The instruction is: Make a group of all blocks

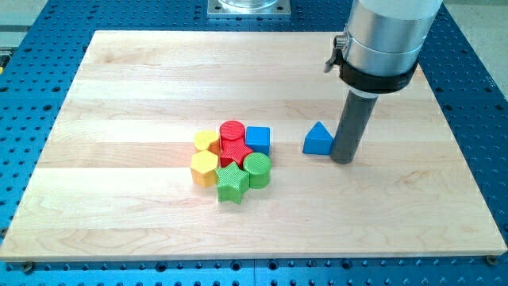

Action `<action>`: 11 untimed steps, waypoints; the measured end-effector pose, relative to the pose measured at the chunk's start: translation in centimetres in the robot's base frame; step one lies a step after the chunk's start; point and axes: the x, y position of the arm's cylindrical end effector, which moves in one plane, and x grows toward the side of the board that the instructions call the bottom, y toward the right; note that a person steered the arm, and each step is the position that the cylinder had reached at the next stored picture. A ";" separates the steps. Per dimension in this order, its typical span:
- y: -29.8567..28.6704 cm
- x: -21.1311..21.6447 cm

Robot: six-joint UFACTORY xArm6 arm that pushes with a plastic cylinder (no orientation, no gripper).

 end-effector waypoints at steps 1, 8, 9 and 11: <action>4.9 -2.9; -7.2 0.3; -8.3 1.1; -2.3 10.5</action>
